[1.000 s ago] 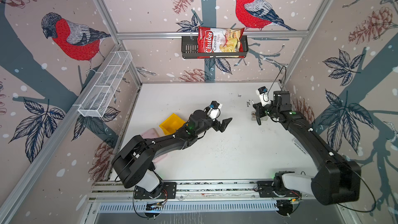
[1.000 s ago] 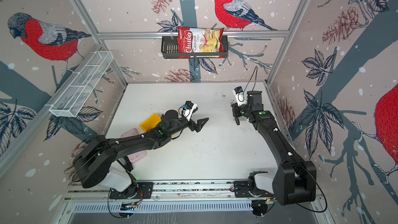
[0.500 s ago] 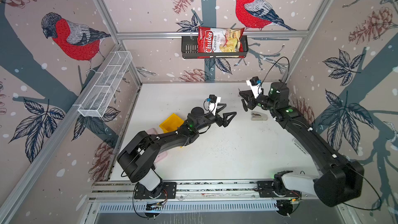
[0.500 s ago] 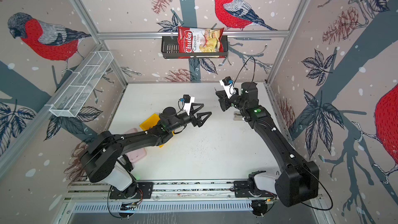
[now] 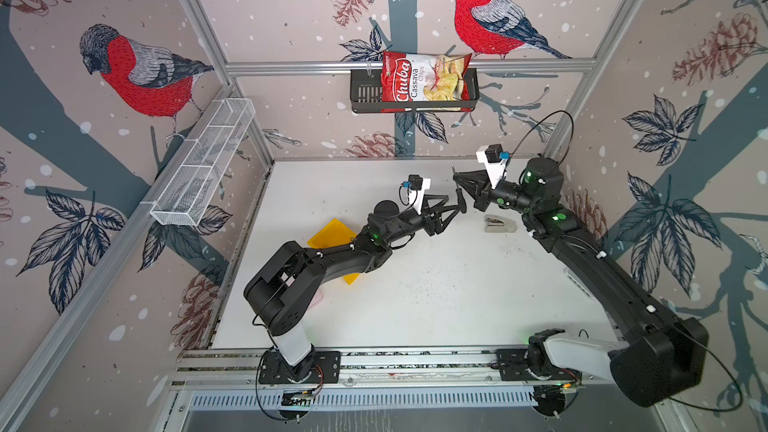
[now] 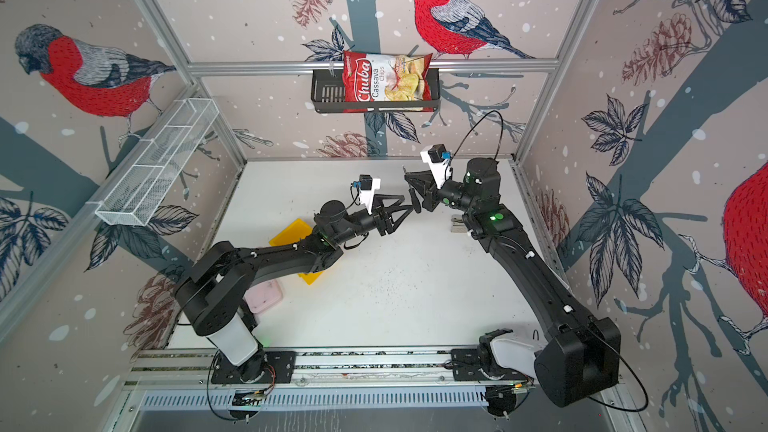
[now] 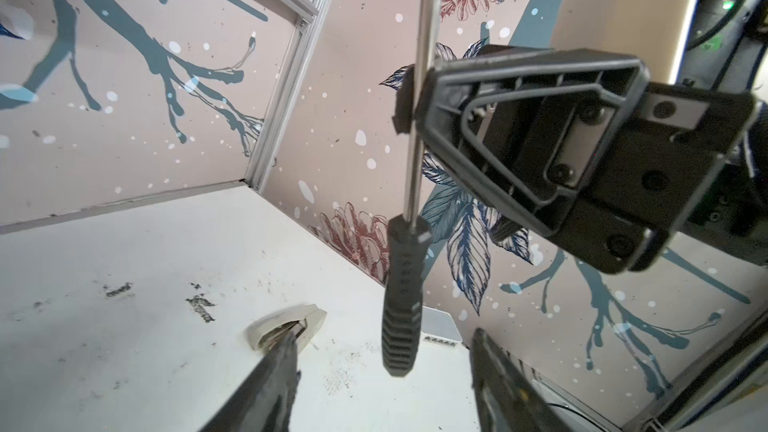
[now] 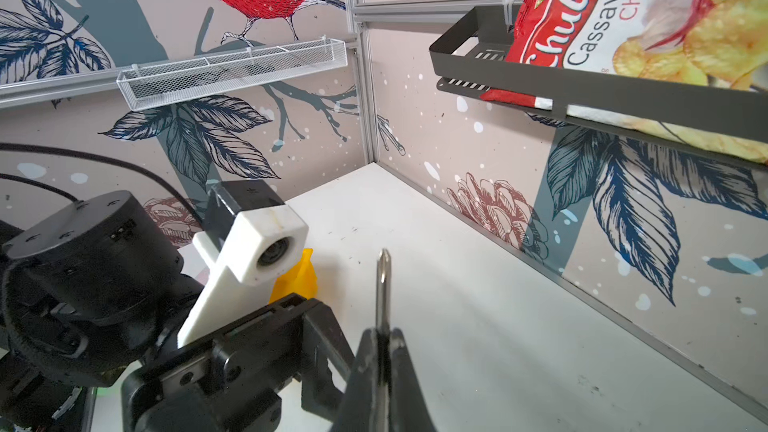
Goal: Put the screwdriver in the bin
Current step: 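Carry the screwdriver toward the left gripper and grasp its handle with the left gripper, then open and withdraw the right gripper while the left gripper moves toward the yellow bin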
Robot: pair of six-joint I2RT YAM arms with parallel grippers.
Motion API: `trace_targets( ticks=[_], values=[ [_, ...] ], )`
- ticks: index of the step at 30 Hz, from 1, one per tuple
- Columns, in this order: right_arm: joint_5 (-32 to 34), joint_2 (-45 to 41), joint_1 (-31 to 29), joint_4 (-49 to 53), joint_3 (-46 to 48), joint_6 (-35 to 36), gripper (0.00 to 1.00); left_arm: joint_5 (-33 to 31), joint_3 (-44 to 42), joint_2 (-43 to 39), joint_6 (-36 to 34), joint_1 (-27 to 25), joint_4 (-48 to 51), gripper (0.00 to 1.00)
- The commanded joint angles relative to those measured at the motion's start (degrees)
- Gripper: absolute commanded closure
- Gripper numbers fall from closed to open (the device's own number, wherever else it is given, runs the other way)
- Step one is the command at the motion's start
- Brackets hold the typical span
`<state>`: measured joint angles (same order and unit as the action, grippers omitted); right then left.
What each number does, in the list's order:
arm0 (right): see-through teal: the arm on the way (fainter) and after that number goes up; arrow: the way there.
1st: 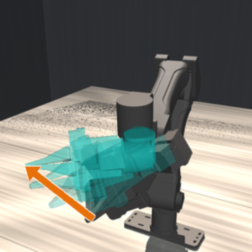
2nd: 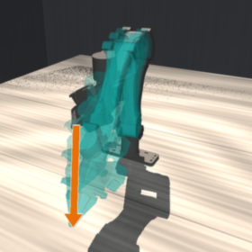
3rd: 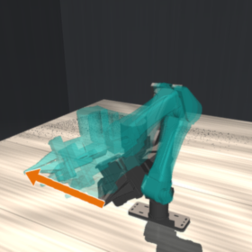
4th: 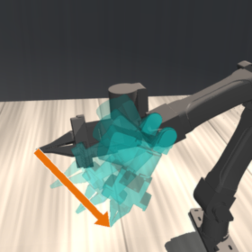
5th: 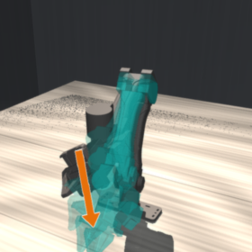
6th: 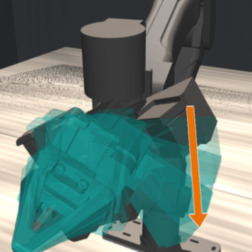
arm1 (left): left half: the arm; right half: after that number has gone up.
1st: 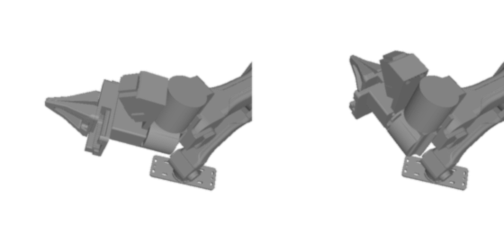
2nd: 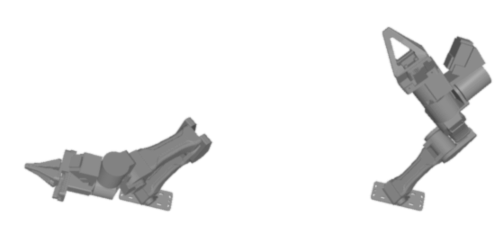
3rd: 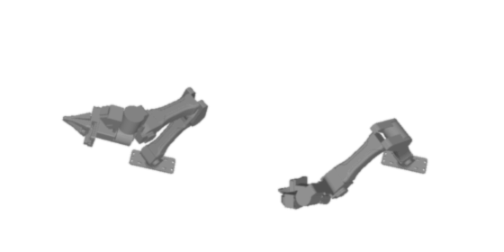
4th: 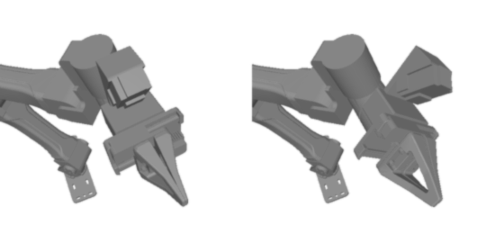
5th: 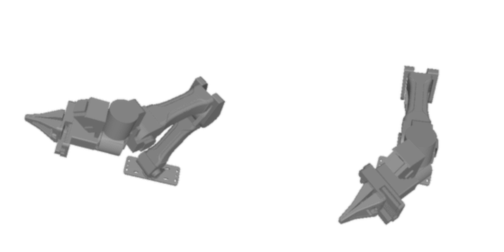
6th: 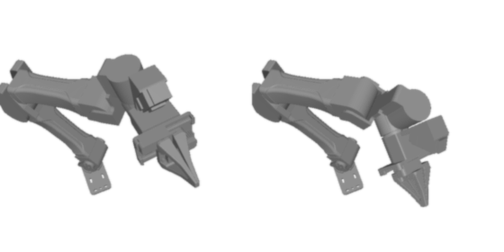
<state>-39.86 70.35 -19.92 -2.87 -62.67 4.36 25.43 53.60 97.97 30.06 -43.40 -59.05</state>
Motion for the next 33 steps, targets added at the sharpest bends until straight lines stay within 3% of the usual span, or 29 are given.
trace_targets(
  ticks=[1,18,27,33],
  values=[
    [-2.2,-0.2,-0.3,-2.0,-0.1,-0.8,1.0,1.1,0.5,0.2,1.5,0.0,-4.7,0.41],
    [-4.3,1.2,-1.4,2.0,-1.6,2.0,1.0,2.5,1.5,1.0,1.9,0.0,-4.1,0.69],
    [-4.4,3.5,-2.3,6.0,-3.1,4.8,1.0,2.2,1.2,0.7,1.8,0.0,-4.0,0.71],
    [-4.1,3.4,-2.4,6.7,-3.0,5.2,1.0,2.0,0.8,0.4,1.9,0.0,-4.1,0.81]
  ],
)
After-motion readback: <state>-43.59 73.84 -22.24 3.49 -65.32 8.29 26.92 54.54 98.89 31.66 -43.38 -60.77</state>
